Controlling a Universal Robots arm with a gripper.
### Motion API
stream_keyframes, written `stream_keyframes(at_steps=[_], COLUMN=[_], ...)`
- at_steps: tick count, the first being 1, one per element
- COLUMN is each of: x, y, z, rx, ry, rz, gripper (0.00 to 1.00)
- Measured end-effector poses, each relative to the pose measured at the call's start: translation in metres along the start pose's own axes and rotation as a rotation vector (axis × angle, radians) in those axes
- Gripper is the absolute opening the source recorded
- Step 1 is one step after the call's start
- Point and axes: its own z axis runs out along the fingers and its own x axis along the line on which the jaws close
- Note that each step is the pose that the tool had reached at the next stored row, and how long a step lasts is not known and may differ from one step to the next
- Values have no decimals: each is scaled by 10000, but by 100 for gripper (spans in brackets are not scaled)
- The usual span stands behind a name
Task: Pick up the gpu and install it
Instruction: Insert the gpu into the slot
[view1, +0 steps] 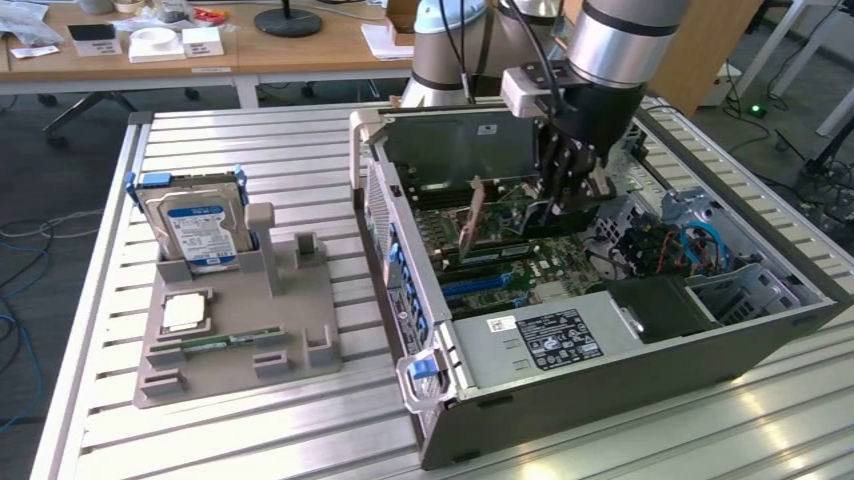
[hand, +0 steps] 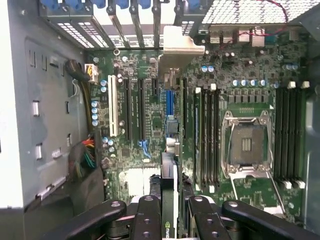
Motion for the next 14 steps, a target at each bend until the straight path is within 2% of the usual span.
stream_keyframes(at_steps=[6,10,14], x=[6,7,8], y=[81,82,85], z=[96,98,163], rx=[0,-1,0], ry=[-3,0,-3], rz=[-122,-131,-146], gripper=[26,26,26])
